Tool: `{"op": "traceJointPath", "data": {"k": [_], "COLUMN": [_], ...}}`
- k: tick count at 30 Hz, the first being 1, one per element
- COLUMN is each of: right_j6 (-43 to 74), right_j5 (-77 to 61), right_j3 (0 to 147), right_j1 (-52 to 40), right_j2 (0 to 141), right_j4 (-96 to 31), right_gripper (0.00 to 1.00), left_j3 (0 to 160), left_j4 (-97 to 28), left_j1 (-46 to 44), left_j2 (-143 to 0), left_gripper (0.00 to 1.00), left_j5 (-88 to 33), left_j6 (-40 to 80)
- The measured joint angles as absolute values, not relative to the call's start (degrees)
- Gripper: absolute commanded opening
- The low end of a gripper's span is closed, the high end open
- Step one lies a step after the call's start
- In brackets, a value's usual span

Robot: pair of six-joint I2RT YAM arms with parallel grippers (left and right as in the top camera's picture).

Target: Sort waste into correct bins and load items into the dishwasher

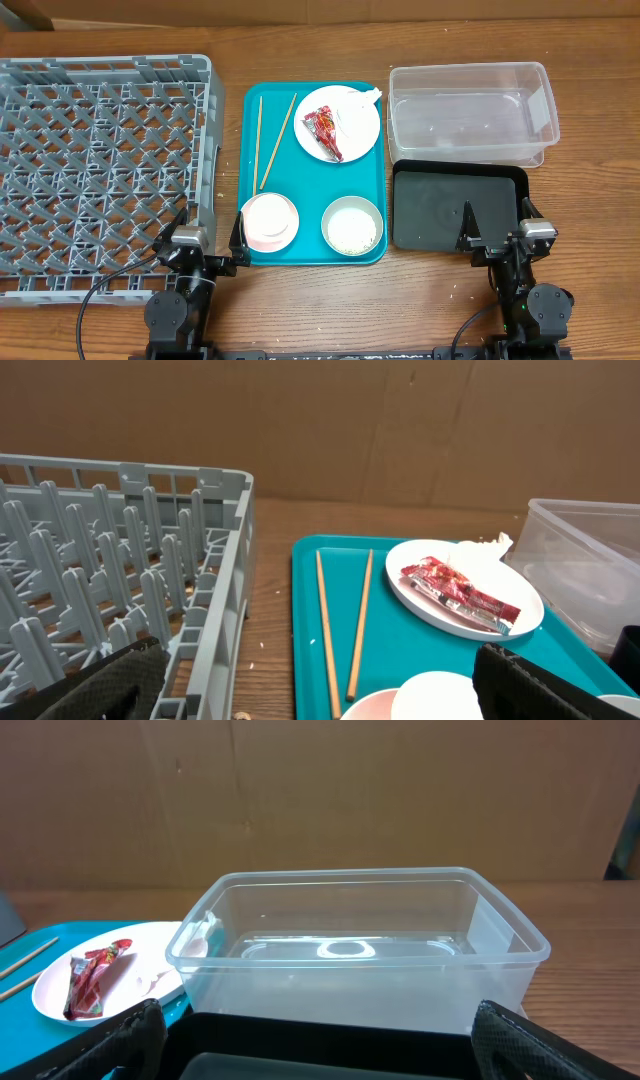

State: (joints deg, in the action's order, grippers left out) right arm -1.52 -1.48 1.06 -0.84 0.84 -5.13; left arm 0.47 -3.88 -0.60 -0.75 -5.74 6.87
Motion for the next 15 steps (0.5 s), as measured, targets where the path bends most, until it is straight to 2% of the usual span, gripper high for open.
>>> {"op": "traceJointPath", "data": {"k": [15], "right_j6": [-1.5], "right_j5": [-1.5], "right_j3": [1.1], "right_j1": [-0.8], "right_j2": [0.8], "right_j4": [-5.0], "right_gripper": [1.0], "left_j3": [0.5], "left_j4": [-3.9], "left_j1": [-0.6], "left_j2": [-0.8], "left_gripper": [1.0], "left_j5": [-5.3], "left_j6": [6.2]}}
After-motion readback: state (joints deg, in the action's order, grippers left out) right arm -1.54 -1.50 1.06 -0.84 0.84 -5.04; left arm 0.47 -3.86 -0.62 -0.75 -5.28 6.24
